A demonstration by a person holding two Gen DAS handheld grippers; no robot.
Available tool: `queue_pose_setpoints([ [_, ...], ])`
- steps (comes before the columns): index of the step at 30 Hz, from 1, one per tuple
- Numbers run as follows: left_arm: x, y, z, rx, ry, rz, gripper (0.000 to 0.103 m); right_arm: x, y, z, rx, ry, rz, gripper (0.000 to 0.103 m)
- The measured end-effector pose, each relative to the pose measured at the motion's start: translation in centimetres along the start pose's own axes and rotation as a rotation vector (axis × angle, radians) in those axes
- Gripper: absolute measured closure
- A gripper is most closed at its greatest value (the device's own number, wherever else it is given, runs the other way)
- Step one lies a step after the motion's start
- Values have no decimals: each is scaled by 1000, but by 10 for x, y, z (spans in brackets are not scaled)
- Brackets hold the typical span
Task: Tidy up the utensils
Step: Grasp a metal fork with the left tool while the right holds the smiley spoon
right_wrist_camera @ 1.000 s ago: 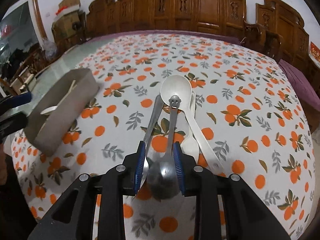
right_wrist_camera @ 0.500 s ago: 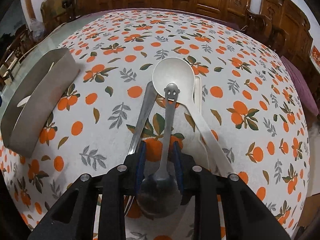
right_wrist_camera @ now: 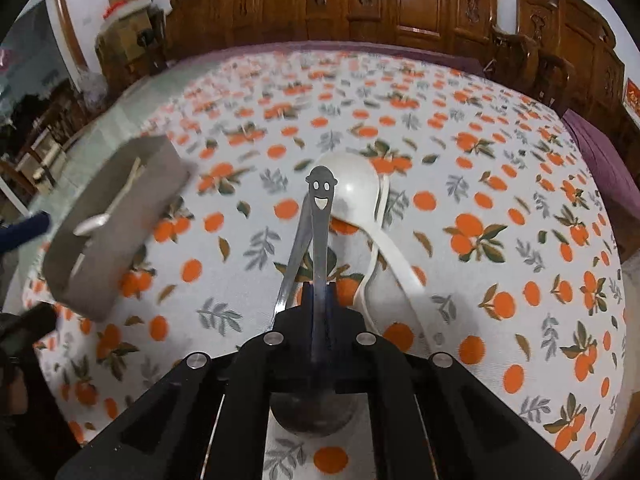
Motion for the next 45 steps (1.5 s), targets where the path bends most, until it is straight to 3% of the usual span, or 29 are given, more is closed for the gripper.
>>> queue_pose_setpoints([
  [7,-7,-36,-22,22,4,47,8,1,10,-39,42,-36,-34,96],
  [13,-13,-78,-38,56,12,109,9,14,-1,-70,60,-78,-8,96],
  [23,-12,-138,-47,69,58,217,38,26,-19,-86,73,-80,35,96],
  [26,-12,-146,-47,67,74,234,50,25,-18,-84,67,-79,30,96],
  [30,-12,-148,-46,36,58,241,58,24,-17,-82,67,-75,29,96],
  [38,-7,-136,-29,11,63,257,96,20,-14,-74,63,-62,17,96],
  [45,0,-125,-14,2,66,261,97,17,-7,-61,51,-36,-2,96],
])
Point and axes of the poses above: each gripper's, at about its wrist camera, not at the fingertips, and y roughly against the way its jaws point, z to its left, x to its underside, the point moved 7 cm from there along -y, roughly the way its jaws point, and after that the axes turned 13 degrees about x, right-handed, at the moved point
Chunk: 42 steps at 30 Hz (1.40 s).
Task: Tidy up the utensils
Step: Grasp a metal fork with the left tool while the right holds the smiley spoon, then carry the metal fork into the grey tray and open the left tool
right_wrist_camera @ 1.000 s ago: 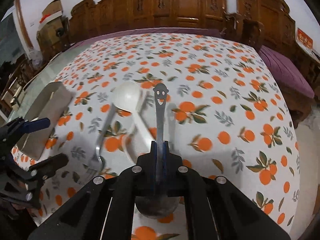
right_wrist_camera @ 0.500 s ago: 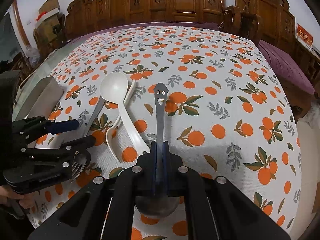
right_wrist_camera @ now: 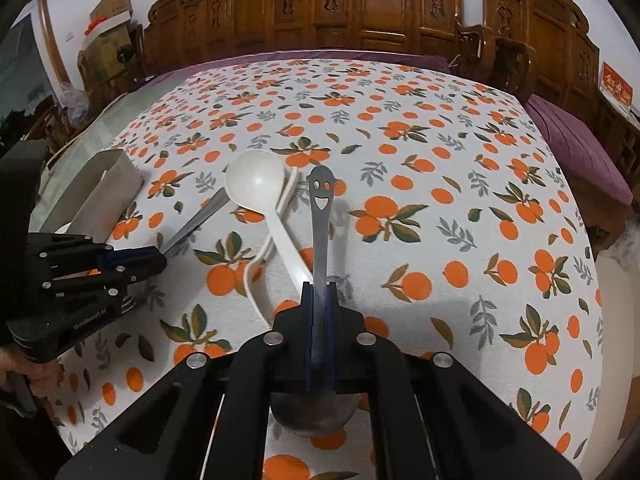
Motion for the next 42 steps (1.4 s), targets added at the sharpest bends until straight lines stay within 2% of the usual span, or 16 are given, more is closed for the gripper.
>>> queue_pose_setpoints([
  [11,14,31,13,2,2,-43,97,-5,12,29,-36,40,-26,96],
  [29,2,96,29,-14,-13,-144,97,-6,32,83,-99,116,-56,96],
  [42,11,135,72,-56,18,-190,97,-6,27,94,-108,122,-48,96],
])
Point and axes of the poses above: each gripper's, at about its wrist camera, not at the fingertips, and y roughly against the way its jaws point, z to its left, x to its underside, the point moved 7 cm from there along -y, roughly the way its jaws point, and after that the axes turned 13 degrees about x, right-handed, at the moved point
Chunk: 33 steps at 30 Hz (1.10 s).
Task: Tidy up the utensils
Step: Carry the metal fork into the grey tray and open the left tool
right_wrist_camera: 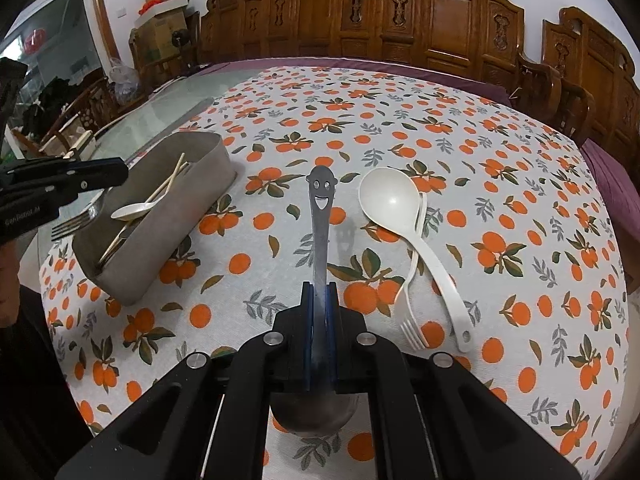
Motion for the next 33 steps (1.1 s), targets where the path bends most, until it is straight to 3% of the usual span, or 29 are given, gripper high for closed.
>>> queue_pose_setpoints([
  [16,25,-21,67,-47,99,54,97,2,-10,22,-2,32,22,96],
  [33,40,-40,74,-4,132,84,96,-5,10,59,-58,53,-23,96],
])
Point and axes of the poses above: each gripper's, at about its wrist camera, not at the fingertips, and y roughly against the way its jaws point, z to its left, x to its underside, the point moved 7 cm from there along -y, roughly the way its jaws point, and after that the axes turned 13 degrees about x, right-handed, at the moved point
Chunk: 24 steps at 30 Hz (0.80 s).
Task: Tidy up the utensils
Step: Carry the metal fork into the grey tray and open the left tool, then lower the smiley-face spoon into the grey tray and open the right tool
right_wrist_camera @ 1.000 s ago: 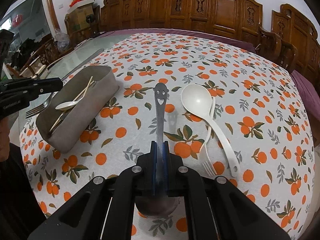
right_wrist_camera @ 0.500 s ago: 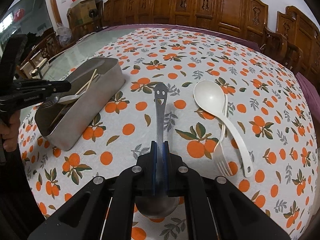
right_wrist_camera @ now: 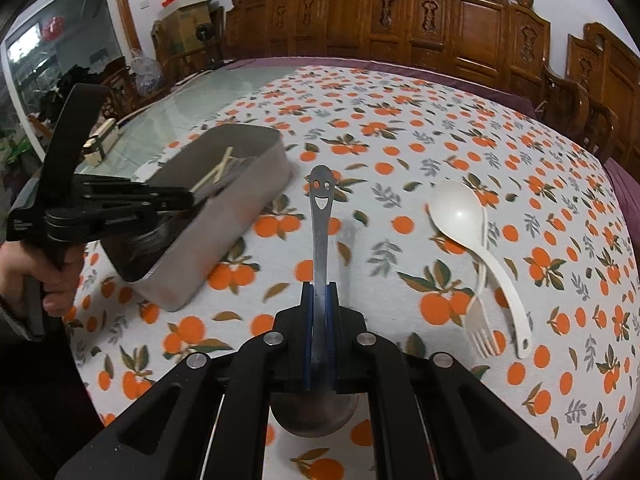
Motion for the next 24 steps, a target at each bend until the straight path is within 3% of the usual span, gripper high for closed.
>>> queue_pose_setpoints([
  [4,-5,12,0,-8,-16,-32,96,-3,6,9,-5,6,-11,96],
  [15,-21,50,15,-27,-21,-129,65,-23,18,24,24,32,-40,96],
  [20,-27,67,30,-49,-1,-178,34,-38,21,34,16,29,-57,96],
  [22,-29,73,35,-56,2,-198,33,-45,22,42,8,30,-67,96],
  [24,-30,80,42,-67,9,-213,24,-50,22,50,0,31,-72,96],
])
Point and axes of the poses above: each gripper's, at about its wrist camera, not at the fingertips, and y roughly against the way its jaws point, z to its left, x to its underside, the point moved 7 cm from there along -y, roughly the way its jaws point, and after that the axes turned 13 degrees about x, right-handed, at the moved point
